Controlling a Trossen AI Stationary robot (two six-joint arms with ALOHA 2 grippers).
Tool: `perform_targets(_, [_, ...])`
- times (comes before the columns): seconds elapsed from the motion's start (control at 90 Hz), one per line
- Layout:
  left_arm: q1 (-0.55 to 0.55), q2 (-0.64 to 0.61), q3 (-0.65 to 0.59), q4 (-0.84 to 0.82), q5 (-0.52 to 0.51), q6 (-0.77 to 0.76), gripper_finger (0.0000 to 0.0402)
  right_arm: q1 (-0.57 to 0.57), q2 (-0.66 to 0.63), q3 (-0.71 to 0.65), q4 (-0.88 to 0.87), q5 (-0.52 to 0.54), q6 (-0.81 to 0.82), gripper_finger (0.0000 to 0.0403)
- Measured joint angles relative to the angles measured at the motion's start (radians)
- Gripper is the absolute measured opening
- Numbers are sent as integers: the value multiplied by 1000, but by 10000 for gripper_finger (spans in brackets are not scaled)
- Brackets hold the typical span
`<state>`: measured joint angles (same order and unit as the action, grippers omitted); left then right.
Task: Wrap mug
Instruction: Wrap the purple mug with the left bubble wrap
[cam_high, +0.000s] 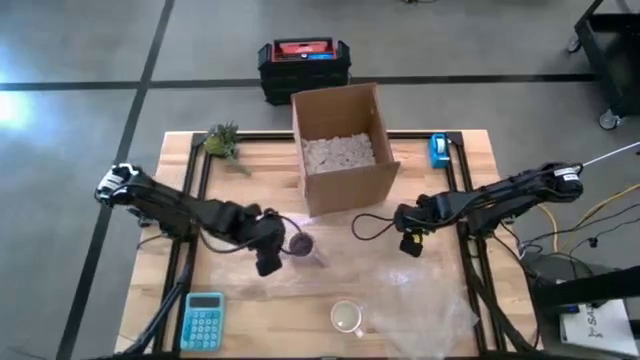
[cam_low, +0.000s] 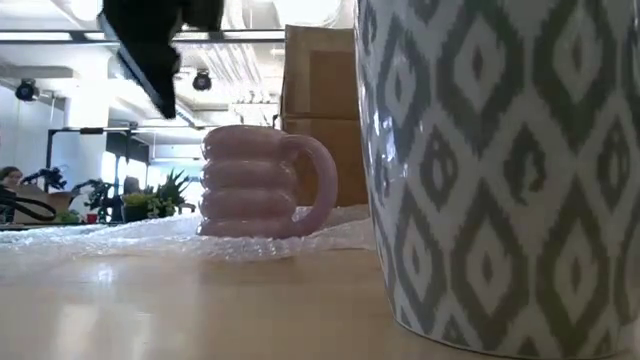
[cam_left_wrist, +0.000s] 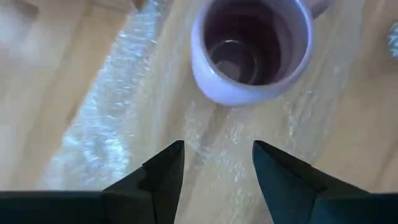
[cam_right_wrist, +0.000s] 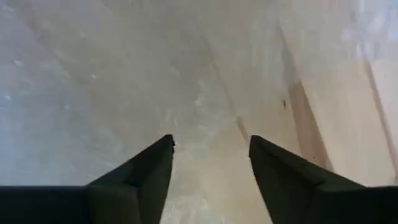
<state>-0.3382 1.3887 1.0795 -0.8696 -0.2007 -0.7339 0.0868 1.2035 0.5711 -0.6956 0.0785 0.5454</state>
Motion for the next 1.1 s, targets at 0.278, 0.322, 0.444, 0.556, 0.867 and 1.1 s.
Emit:
perform_targets(0.278, [2, -49, -272, 375, 0, -28, 147, -46, 49, -108, 364, -73, 39, 246])
perform_targets(0.322, [3, -49, -295, 414, 1, -39, 142, -63, 72, -107, 408, -108, 37, 244])
perform_targets(0.444, [8, -48, -321, 471, 0, -43, 128, -83, 122, -85, 498, -193, 8, 216])
perform_targets(0.556, [8, -48, -323, 495, 0, -44, 114, -82, 144, -34, 518, -225, -39, 156])
perform_targets(0.867, [9, -37, -321, 567, -10, -39, 75, -25, 93, 101, 649, -232, -182, 16])
perform_targets(1.1, [18, 9, -321, 663, -13, -26, 48, -6, 166, 189, 870, -225, -340, 4])
